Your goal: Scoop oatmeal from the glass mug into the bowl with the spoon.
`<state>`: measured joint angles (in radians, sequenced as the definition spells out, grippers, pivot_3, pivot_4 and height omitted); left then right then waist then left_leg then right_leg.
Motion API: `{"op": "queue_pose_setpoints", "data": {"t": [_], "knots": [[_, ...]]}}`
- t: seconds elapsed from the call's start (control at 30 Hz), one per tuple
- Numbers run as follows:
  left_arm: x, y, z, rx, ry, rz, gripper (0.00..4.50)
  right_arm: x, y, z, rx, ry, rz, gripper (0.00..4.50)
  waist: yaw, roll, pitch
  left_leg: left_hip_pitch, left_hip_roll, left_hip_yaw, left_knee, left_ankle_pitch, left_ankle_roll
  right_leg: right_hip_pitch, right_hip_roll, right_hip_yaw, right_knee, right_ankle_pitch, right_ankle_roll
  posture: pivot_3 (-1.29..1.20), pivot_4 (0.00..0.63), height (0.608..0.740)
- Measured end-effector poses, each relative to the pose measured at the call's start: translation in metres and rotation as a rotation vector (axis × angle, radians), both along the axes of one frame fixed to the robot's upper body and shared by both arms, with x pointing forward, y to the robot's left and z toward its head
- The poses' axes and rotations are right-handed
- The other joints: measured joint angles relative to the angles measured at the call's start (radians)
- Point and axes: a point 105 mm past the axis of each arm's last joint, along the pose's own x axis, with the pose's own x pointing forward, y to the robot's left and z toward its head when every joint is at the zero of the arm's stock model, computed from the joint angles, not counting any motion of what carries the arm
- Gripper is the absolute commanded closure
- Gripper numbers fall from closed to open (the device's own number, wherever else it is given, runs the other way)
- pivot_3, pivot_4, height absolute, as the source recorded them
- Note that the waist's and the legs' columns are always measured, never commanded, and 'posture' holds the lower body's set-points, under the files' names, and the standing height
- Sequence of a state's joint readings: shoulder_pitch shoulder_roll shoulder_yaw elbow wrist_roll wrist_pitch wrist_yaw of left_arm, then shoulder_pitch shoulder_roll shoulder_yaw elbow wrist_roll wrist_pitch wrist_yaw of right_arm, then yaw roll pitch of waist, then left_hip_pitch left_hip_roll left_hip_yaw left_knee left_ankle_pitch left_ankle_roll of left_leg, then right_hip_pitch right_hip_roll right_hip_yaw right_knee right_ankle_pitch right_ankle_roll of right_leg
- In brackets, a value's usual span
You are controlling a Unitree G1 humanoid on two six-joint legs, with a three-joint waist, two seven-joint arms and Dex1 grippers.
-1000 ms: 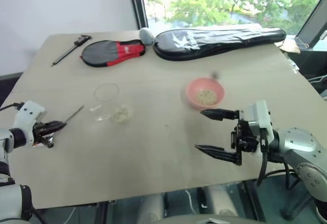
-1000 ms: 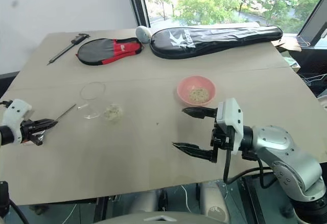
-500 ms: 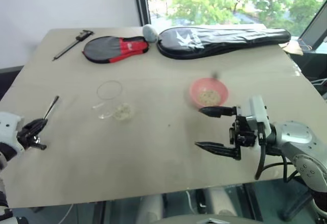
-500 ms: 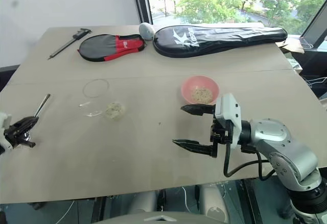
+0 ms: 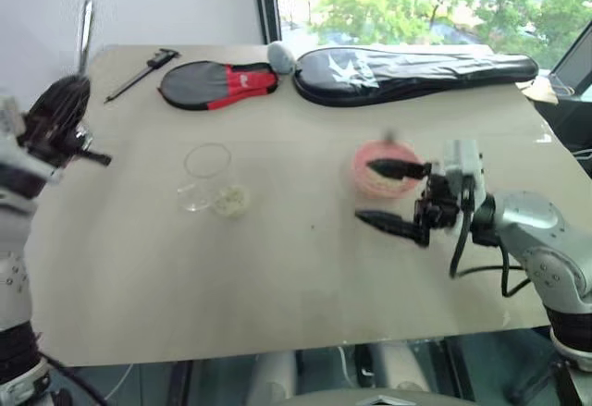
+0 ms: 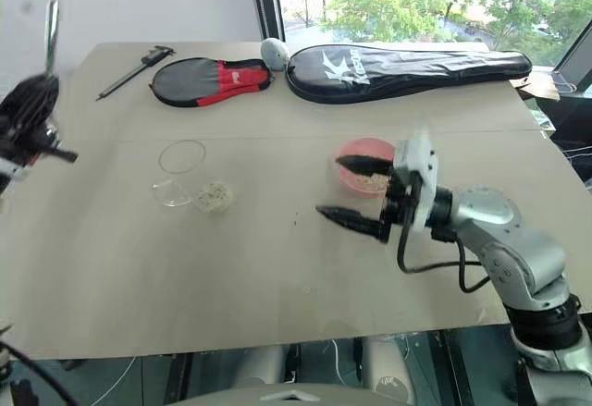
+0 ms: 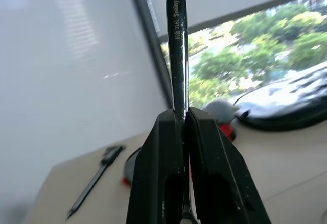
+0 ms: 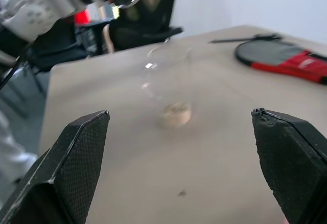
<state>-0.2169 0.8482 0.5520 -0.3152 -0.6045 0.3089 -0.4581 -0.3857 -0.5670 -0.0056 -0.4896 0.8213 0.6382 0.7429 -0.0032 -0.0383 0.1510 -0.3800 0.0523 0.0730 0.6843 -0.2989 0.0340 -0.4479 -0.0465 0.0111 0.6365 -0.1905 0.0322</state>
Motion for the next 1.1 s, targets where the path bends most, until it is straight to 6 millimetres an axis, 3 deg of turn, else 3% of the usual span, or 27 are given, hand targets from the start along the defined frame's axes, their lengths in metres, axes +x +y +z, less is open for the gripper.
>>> {"op": "queue_pose_setpoints", "data": {"t": [0.13, 0.23, 0.27, 0.3, 0.5, 0.73, 0.87, 1.1], "knots": [[0.008, -0.052, 0.001, -0.016, 0.023, -0.153, 4.43, 0.009, 0.006, 0.013, 0.06, 0.045, -0.055, 0.0, -0.007, 0.001, 0.001, 0.0, 0.0, 0.0, 0.0, 0.0, 0.0, 0.0, 0.001, 0.001, 0.0, 0.001, 0.002, 0.0, 0.15, 0.74], [0.012, -0.109, -0.024, -0.018, 0.11, -0.323, 4.43, 0.019, 0.013, 0.02, 0.052, 0.109, -0.107, 0.0, -0.007, 0.002, 0.001, -0.001, -0.002, 0.0, 0.0, 0.0, 0.0, 0.0, 0.001, 0.003, 0.0, 0.001, 0.002, 0.0, 0.15, 0.74], [0.012, -0.117, -0.028, -0.022, 0.121, -0.348, 4.43, 0.02, 0.015, 0.022, 0.053, 0.118, -0.111, 0.0, -0.007, 0.002, 0.001, -0.001, -0.002, 0.0, 0.001, 0.0, 0.0, 0.0, 0.001, 0.003, 0.0, 0.001, 0.002, 0.0, 0.15, 0.74], [0.01, -0.144, -0.042, -0.021, 0.167, -0.431, 4.43, 0.022, 0.021, 0.025, 0.062, 0.162, -0.114, 0.0, -0.009, 0.001, 0.002, -0.001, -0.002, -0.001, 0.001, 0.0, 0.0, 0.0, 0.001, 0.003, 0.0, 0.001, 0.002, 0.0, 0.15, 0.74], [0.003, -0.185, -0.071, 0.125, 0.232, -0.525, 4.43, 0.04, 0.04, 0.035, 0.174, 0.372, -0.138, 0.0, -0.011, 0.004, 0.004, -0.001, -0.001, -0.002, 0.0, 0.0, 0.0, -0.001, 0.003, 0.002, 0.001, 0.001, 0.002, 0.0, 0.15, 0.74], [0.001, -0.184, -0.079, 0.277, 0.217, -0.519, 4.43, 0.04, 0.041, 0.051, 0.233, 0.447, -0.086, 0.0, -0.01, 0.005, 0.004, -0.003, -0.001, -0.002, 0.0, 0.0, 0.0, -0.001, 0.003, 0.003, -0.002, 0.001, 0.002, 0.0, 0.15, 0.74], [0.0, -0.184, -0.079, 0.306, 0.205, -0.519, 4.5, 0.041, 0.037, 0.049, 0.207, 0.457, -0.091, 1.36, -0.009, 0.006, 0.005, -0.003, 0.0, -0.002, 0.0, 0.0, 0.001, -0.001, 0.003, 0.002, -0.003, 0.001, 0.002, 0.0, 0.15, 0.74], [0.0, -0.189, -0.078, 0.279, 0.192, -0.536, 4.5, 0.047, 0.035, 0.047, 0.205, 0.479, -0.121, 4.45, -0.01, 0.006, 0.005, -0.003, 0.0, -0.002, 0.0, 0.0, 0.001, -0.001, 0.003, 0.002, -0.003, 0.001, 0.002, 0.0, 0.15, 0.74]]}}
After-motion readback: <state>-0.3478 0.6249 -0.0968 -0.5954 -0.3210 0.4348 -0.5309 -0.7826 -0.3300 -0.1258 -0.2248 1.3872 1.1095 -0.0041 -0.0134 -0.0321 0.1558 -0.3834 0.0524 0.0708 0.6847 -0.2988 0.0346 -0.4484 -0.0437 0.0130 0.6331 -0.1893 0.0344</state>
